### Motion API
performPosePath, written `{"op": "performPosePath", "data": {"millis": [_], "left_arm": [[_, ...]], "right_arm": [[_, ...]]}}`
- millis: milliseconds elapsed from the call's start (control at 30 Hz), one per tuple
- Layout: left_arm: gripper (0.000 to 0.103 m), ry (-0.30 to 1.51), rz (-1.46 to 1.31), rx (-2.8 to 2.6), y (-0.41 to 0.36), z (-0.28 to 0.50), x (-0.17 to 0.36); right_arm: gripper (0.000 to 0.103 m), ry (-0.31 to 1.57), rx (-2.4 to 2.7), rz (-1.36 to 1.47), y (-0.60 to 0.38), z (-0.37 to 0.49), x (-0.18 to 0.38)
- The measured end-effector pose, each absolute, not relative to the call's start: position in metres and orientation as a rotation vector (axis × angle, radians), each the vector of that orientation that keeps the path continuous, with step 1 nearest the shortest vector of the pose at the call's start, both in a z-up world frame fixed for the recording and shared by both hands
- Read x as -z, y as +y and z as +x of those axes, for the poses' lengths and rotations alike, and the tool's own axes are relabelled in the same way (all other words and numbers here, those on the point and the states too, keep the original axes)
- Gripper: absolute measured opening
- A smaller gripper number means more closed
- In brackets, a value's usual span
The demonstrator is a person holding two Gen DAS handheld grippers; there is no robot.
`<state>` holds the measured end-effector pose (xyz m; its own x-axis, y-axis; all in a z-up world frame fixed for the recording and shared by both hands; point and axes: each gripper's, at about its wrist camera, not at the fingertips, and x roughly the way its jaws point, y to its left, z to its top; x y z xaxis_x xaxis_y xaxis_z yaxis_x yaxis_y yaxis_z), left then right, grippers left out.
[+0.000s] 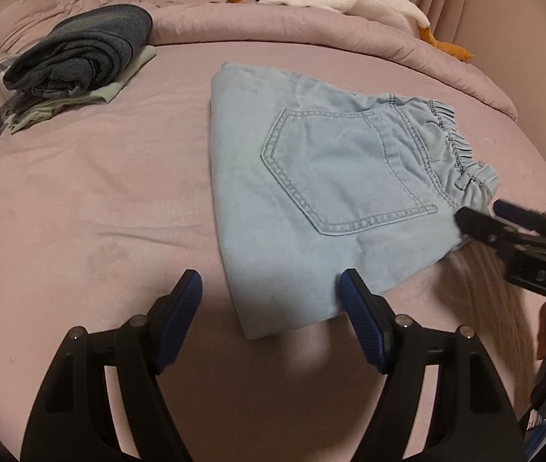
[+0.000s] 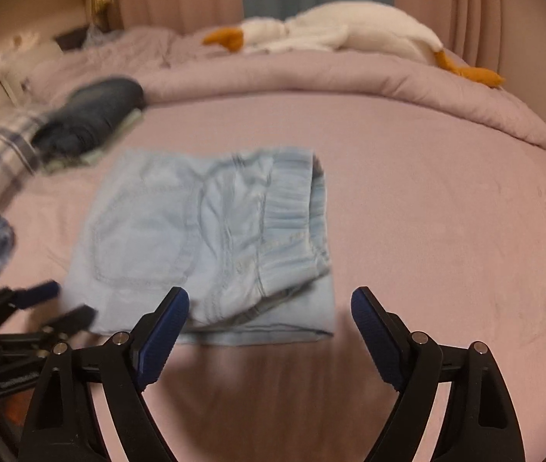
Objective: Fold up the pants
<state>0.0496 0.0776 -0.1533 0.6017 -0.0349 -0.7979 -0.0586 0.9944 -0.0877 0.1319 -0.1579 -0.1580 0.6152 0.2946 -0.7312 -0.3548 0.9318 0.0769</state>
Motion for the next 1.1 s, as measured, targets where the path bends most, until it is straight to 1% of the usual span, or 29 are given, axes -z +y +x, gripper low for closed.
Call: {"op": "performPosePath", "data": {"millis": [67, 167, 233, 300, 400, 533, 567, 600, 867, 900, 933, 967, 1100], "left_arm": [[0.074, 0.918, -0.106, -0.014, 0.078, 0.045, 0.147], [0.075, 0.908, -0.105, -0.012, 0.077, 0.038, 0.137], [0.079, 0.899, -0.11, -0.007, 0.075, 0.032, 0.127], [0.086, 0.887, -0.109, -0.001, 0.072, 0.028, 0.119], [0.093, 0.861, -0.098, 0.003, 0.064, 0.02, 0.104], [0.097, 0.842, -0.103, 0.001, 0.057, 0.01, 0.087], [0.101, 0.839, -0.103, -0.006, 0.056, 0.008, 0.084], [0.102, 0.836, -0.108, -0.011, 0.054, 0.005, 0.081], [0.102, 0.824, -0.174, -0.03, 0.054, -0.01, 0.059], [0.102, 0.822, -0.18, -0.024, 0.054, -0.011, 0.058], [0.102, 0.819, -0.184, -0.022, 0.053, -0.013, 0.057], [0.102, 0.817, -0.186, -0.02, 0.052, -0.015, 0.056], [0.102, 0.813, -0.188, -0.021, 0.051, -0.02, 0.051]], "right_arm": [[0.086, 0.866, -0.365, -0.073, -0.156, 0.141, 0.171], [0.086, 0.892, -0.374, -0.009, -0.168, 0.142, 0.169], [0.086, 0.887, -0.369, -0.011, -0.173, 0.136, 0.163], [0.086, 0.885, -0.38, -0.007, -0.175, 0.129, 0.155], [0.086, 0.863, -0.406, -0.002, -0.174, 0.116, 0.142], [0.086, 0.825, -0.421, -0.014, -0.173, 0.102, 0.126], [0.086, 0.821, -0.423, -0.011, -0.174, 0.1, 0.124], [0.086, 0.816, -0.427, -0.009, -0.174, 0.098, 0.121], [0.087, 0.765, -0.437, -0.045, -0.175, 0.079, 0.099], [0.089, 0.762, -0.439, -0.042, -0.175, 0.078, 0.098], [0.094, 0.761, -0.437, -0.039, -0.175, 0.077, 0.096], [0.097, 0.756, -0.433, -0.038, -0.176, 0.076, 0.095], [0.098, 0.738, -0.43, -0.036, -0.176, 0.07, 0.089]]}}
